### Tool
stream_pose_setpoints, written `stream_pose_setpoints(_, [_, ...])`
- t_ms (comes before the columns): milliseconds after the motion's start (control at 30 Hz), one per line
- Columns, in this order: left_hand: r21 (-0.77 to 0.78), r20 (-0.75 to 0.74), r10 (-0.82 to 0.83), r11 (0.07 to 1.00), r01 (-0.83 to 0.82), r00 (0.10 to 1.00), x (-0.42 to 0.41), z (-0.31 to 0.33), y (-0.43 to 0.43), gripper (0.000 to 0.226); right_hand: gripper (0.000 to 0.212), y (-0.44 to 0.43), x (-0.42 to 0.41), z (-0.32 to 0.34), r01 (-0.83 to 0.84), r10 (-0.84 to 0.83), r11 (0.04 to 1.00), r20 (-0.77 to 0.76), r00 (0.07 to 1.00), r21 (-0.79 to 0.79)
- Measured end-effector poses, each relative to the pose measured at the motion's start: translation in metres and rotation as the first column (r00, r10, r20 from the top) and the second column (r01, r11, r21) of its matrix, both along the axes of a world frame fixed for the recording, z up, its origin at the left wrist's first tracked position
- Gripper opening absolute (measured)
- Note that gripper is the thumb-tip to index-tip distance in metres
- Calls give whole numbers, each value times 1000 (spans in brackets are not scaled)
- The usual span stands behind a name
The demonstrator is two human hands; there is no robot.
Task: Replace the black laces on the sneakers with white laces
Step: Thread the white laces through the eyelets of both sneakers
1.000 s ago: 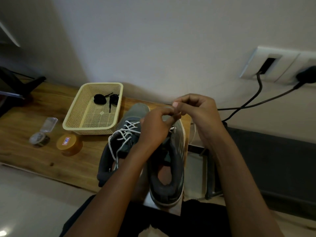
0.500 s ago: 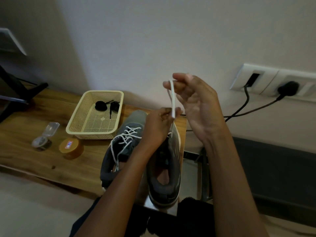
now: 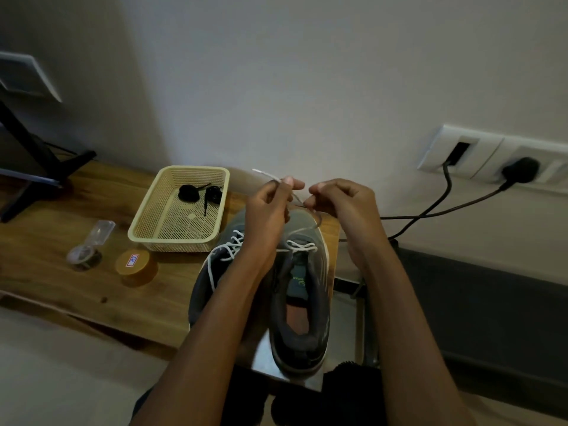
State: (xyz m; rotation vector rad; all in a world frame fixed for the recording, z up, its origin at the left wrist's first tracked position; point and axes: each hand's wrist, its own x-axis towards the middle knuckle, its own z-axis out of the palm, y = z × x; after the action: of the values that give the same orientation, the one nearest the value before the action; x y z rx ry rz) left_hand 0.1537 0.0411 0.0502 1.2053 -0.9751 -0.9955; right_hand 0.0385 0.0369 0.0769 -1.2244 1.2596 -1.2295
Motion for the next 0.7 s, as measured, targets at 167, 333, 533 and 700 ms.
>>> stream_pose_setpoints(167, [-25, 566, -205, 964, 264, 799, 2, -6, 3, 27, 8, 1, 5, 0, -76, 76, 997, -26, 997, -30])
stream_pose_setpoints(333, [26, 603, -241, 959, 283, 761, 1, -11, 2, 18, 7, 4, 6, 2, 37, -35, 996, 33, 999, -85])
stream_pose_setpoints(533, [274, 603, -147, 961, -31, 784, 17, -24, -6, 11, 10, 0, -41, 24, 854, -819, 460, 254, 514, -242])
stream_pose_setpoints(700, [493, 634, -375, 870, 20, 676, 18, -26, -1, 23, 19, 1, -40, 39, 740, -825, 384, 155, 543, -552])
